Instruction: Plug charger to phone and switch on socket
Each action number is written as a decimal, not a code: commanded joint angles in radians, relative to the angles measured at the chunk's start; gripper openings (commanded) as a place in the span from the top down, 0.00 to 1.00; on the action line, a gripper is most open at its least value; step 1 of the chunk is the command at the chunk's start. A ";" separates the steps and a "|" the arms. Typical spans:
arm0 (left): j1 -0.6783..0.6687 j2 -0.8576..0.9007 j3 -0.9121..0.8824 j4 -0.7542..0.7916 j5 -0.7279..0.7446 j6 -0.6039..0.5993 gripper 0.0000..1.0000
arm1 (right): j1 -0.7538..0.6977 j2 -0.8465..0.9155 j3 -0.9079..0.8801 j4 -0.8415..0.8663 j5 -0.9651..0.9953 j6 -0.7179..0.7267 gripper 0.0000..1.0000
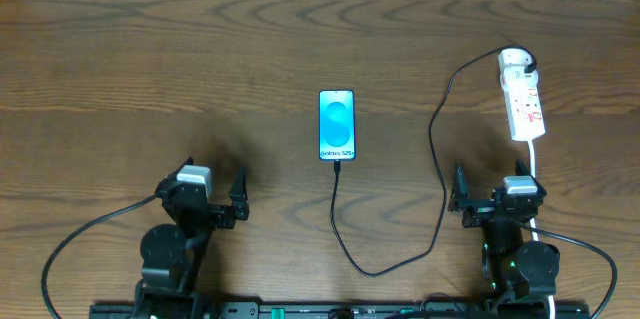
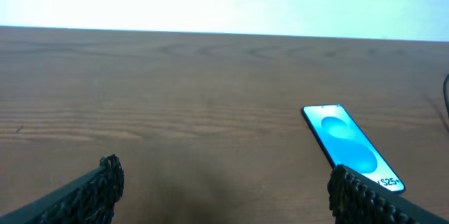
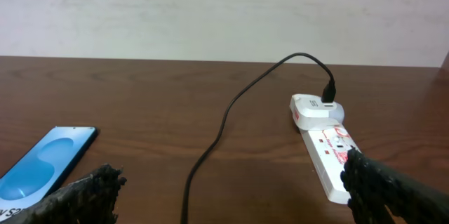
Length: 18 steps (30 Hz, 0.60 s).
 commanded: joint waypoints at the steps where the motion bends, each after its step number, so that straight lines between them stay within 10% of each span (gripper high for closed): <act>1: 0.005 -0.064 -0.019 0.013 0.013 0.017 0.05 | -0.005 -0.006 -0.002 -0.006 0.005 -0.011 0.01; 18: 0.052 -0.167 -0.092 0.086 0.013 0.018 0.05 | -0.005 -0.006 -0.002 -0.006 0.005 -0.011 0.01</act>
